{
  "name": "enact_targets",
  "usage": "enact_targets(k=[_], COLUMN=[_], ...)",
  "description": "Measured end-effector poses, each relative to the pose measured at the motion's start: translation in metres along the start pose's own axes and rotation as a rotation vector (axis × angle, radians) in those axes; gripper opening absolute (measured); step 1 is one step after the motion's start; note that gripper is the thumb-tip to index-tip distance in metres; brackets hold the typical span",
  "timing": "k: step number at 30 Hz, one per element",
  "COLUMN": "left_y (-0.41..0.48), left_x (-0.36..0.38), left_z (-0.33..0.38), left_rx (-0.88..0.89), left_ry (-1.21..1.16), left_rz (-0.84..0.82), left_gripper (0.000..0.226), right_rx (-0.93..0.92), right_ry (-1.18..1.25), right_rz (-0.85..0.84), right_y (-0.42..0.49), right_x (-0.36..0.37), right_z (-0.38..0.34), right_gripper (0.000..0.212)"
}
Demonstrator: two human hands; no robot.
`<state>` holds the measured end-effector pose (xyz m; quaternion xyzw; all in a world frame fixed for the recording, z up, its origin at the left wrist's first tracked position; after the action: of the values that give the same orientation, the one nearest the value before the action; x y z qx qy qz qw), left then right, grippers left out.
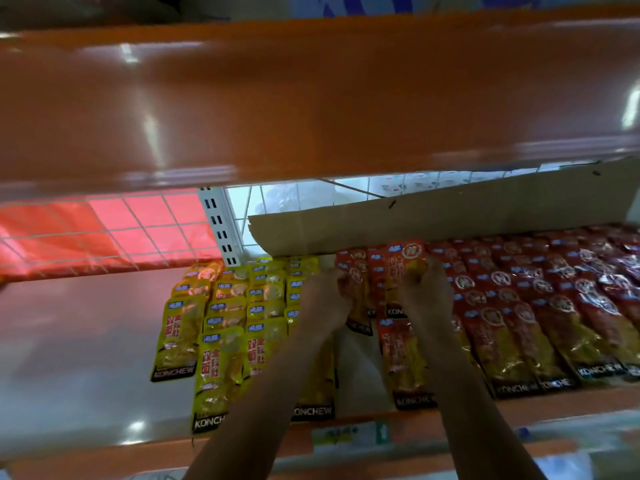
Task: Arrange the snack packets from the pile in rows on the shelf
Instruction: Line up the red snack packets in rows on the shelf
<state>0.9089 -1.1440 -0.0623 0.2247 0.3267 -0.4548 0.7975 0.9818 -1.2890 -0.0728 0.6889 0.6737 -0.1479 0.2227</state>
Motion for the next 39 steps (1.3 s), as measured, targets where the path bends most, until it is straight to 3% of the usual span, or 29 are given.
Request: enact_targets(k=[20,23,26,30,35,39], left_y=[-0.004,-0.002,-0.002,0.000,0.000,-0.007], left_x=[0.032,0.026,0.017,0.014,0.002,-0.005], left_z=[0.010,0.014,0.023,0.019,0.004,-0.005], left_rx=[0.004,0.066,0.147,0.026,-0.031,-0.022], left_ry=[0.605,0.447,0.093,-0.308,-0.324,-0.119], left_rz=[-0.058,0.024,0.162,0.083,0.081,0.083], left_gripper=[0.021,0.024,0.034,0.050,0.045,0.042], right_rx=[-0.009,-0.027,-0.050,-0.107,-0.190,-0.161], right_ry=[0.107,0.135,0.165,0.171,0.054,0.022], right_rz=[-0.071,-0.095,-0.151,-0.220,-0.173,-0.122], right_y=[-0.002,-0.004,-0.009,-0.014,-0.013,-0.010], right_x=[-0.003,-0.001,0.004,0.011,0.005,0.000], right_z=[0.014,0.012,0.007,0.001,-0.002,0.007], right_gripper=[0.049,0.047,0.046,0.038,0.035,0.036])
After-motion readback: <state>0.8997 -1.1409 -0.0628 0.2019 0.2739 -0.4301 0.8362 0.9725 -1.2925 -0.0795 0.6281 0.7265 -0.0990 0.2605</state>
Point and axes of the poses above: each hand's wrist, its own y-axis towards the middle knuckle, its own x-axis out of the palm, z = x × y, the point moved 3 cm from there along y, towards the middle knuckle, and after that the axes turned 4 degrees about -x, right-handed, at the moved point
